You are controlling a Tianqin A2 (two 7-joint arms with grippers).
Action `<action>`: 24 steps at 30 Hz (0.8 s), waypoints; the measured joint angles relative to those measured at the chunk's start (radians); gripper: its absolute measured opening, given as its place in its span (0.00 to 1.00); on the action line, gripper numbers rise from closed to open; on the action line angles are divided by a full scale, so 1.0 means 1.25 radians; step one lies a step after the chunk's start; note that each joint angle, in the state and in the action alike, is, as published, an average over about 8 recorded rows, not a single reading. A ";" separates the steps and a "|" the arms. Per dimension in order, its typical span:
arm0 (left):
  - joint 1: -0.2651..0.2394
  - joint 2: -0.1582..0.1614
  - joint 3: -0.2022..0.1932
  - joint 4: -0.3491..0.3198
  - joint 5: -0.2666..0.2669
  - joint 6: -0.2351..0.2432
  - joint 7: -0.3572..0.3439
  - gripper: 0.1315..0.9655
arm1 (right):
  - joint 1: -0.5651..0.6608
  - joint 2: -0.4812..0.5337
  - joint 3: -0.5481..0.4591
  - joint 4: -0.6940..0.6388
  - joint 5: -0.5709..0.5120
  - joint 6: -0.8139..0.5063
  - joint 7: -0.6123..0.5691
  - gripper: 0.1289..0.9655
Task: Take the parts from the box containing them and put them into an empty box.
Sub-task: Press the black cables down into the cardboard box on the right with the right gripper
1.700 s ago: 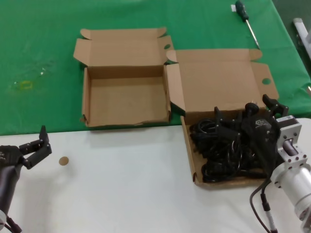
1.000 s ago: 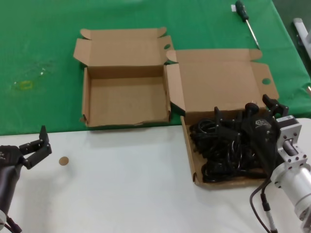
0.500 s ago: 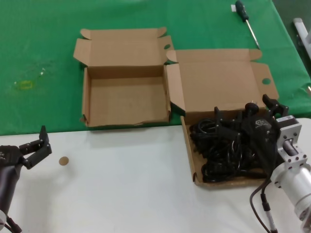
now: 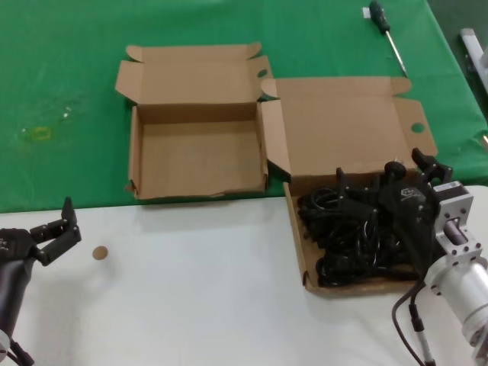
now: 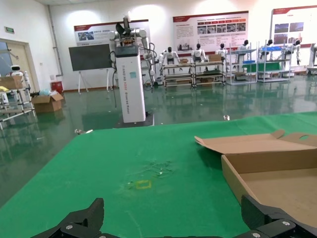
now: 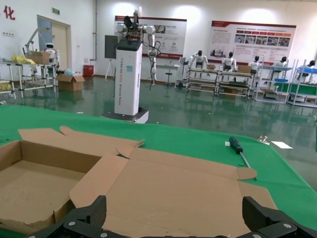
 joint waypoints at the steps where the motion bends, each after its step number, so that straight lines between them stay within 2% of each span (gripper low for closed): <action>1: 0.000 0.000 0.000 0.000 0.000 0.000 0.000 1.00 | 0.000 0.000 0.000 0.000 0.000 0.000 0.000 1.00; 10: 0.000 0.000 0.000 0.000 0.000 0.000 0.000 0.99 | 0.000 0.000 0.000 0.000 0.000 0.000 0.000 1.00; 19: 0.000 0.000 0.000 0.000 0.000 0.000 0.000 0.91 | 0.001 -0.007 0.009 -0.004 -0.001 -0.007 -0.005 1.00; 24: 0.000 0.000 0.000 0.000 0.000 0.000 0.000 0.80 | 0.002 -0.018 0.029 -0.011 0.000 -0.029 -0.023 1.00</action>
